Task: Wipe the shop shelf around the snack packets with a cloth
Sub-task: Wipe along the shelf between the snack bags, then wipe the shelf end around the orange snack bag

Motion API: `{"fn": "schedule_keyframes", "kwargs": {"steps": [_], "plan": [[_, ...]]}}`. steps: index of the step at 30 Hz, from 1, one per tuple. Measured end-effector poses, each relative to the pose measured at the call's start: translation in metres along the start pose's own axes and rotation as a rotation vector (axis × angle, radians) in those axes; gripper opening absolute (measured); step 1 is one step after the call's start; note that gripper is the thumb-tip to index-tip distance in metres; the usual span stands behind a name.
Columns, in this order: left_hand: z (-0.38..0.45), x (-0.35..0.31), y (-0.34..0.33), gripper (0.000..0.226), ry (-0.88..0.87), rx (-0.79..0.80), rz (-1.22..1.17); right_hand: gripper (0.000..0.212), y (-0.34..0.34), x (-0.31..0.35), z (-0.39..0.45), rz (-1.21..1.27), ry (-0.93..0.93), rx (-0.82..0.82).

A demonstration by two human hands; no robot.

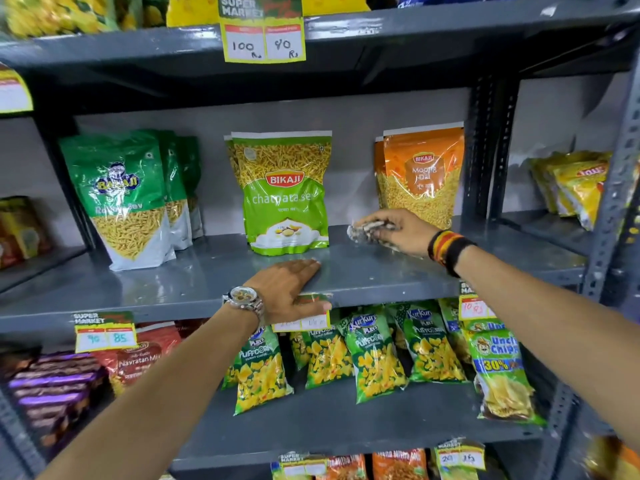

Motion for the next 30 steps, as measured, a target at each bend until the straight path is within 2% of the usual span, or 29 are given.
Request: {"fn": "schedule_keyframes", "kwargs": {"steps": [5,13,19,21,26,28,30], "plan": [[0.007,-0.004,-0.004,0.101,-0.026,0.004,-0.029,0.037,-0.005,-0.038,0.074,-0.051,-0.053,-0.157],[0.011,0.0,-0.014,0.107,-0.014,0.003,-0.069,0.04,-0.041,-0.106,0.176,-0.069,-0.125,-0.184],[0.011,0.001,-0.017,0.102,-0.036,-0.092,-0.074,0.035,-0.04,-0.131,0.214,-0.118,-0.177,-0.125],[0.01,0.0,-0.018,0.103,-0.036,-0.087,-0.071,0.03,-0.041,-0.137,0.219,-0.112,-0.209,-0.055],[0.011,0.0,-0.017,0.103,-0.041,-0.079,-0.059,0.038,-0.041,-0.129,0.219,-0.164,-0.256,0.145],[0.011,0.0,-0.016,0.103,-0.04,-0.066,-0.056,0.046,-0.037,-0.12,0.211,-0.118,-0.308,0.135],[0.01,-0.001,-0.014,0.103,-0.037,-0.055,-0.059,0.04,-0.036,-0.115,0.2,-0.076,-0.282,0.136]]}}
Point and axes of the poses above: each hand's wrist, its own z-axis towards the middle knuckle, its own y-axis out of the back of the hand, x = y × z, the point moved 1 cm from there along z, towards the middle knuckle, and after that the axes turned 11 degrees about z, right-handed, at the moved point
